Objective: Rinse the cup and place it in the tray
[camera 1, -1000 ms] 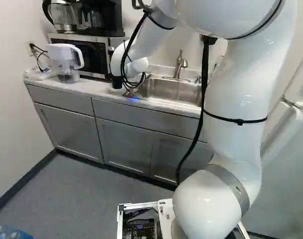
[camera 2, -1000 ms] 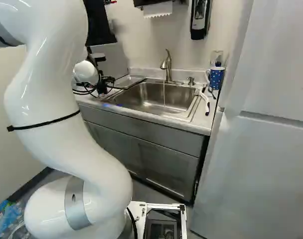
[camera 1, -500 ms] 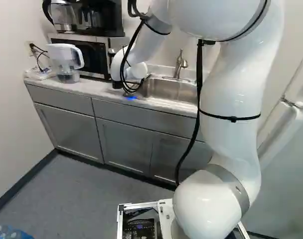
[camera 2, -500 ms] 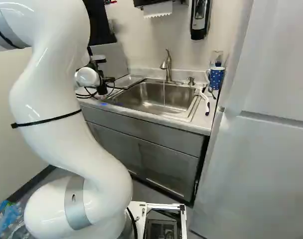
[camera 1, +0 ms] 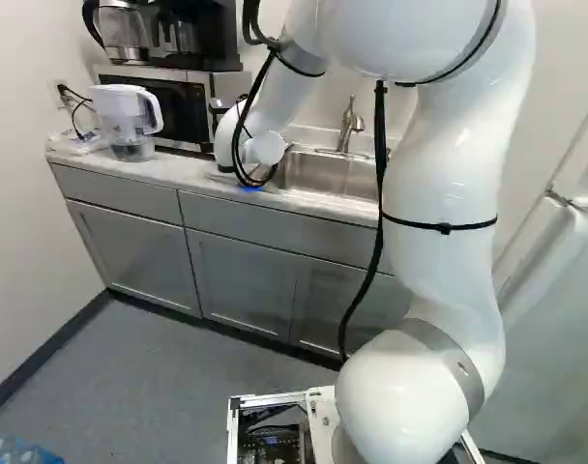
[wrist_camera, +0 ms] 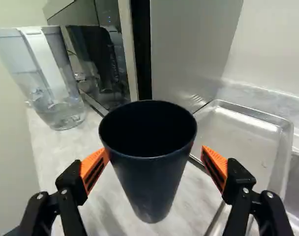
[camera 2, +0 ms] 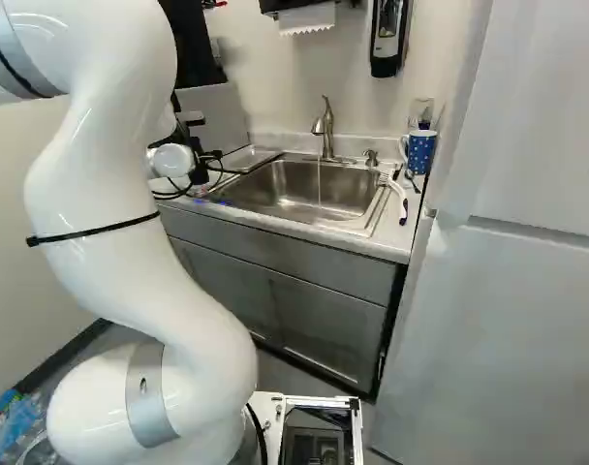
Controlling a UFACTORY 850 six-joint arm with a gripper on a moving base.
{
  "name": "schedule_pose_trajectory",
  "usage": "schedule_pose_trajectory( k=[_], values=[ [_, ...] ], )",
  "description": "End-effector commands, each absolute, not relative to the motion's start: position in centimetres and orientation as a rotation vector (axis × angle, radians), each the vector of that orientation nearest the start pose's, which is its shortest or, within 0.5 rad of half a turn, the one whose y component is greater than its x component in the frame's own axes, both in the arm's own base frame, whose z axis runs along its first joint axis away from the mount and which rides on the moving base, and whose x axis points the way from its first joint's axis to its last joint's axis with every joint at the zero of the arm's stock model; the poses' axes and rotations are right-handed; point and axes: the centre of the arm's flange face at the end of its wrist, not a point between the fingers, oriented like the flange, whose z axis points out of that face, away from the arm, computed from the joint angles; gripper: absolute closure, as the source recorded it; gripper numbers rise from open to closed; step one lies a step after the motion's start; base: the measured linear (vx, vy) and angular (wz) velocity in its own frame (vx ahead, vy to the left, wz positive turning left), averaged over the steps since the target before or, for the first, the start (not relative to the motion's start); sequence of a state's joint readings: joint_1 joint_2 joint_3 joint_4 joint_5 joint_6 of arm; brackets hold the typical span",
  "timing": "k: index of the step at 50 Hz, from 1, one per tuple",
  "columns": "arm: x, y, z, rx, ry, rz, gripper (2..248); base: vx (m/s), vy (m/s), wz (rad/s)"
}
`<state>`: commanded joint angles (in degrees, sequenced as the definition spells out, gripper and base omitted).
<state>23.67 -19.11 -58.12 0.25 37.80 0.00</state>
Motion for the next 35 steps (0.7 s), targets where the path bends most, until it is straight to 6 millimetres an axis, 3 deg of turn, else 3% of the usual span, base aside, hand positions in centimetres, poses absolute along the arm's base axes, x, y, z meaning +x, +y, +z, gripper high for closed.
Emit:
schedule_pose_trajectory(
  k=[35],
  values=[
    [54.7,24.2,45.7,-2.173,-0.452,-1.827,10,0.0,0.0,0.0]
  ],
)
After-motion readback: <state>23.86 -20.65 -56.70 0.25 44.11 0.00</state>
